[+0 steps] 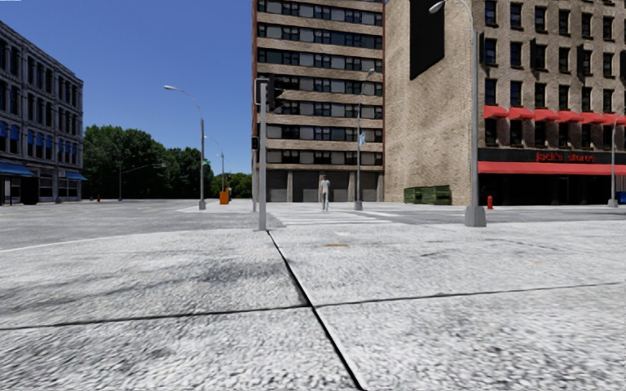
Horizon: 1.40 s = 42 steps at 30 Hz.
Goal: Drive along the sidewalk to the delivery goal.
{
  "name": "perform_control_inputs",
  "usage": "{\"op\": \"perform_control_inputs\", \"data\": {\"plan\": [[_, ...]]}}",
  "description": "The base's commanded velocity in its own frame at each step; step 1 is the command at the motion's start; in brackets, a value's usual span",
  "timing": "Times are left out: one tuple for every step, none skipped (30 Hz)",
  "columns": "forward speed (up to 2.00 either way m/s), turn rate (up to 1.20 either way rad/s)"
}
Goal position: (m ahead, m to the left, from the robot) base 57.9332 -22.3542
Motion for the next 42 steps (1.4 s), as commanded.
{"op": "perform_control_inputs", "data": {"plan": [[2.0,0.0],[2.0,0.0],[2.0,0.0],[2.0,0.0],[2.0,0.0],[2.0,0.0],[2.0,0.0],[2.0,0.0],[2.0,0.0],[2.0,0.0],[2.0,0.0],[2.0,0.0],[2.0,0.0],[2.0,0.0],[2.0,0.0],[2.0,0.0],[2.0,0.0],[2.0,0.0],[2.0,0.0],[2.0,0.0],[2.0,0.0],[2.0,0.0],[2.0,0.0],[2.0,0.0],[2.0,0.0],[2.0,0.0],[2.0,0.0],[2.0,0.0],[2.0,0.0],[2.0,0.0],[2.0,0.0],[2.0,0.0],[2.0,0.0],[2.0,0.0],[2.0,0.0],[2.0,0.0],[2.0,0.0],[2.0,0.0],[2.0,0.0],[2.0,0.0],[2.0,0.0],[2.0,-0.4]]}}
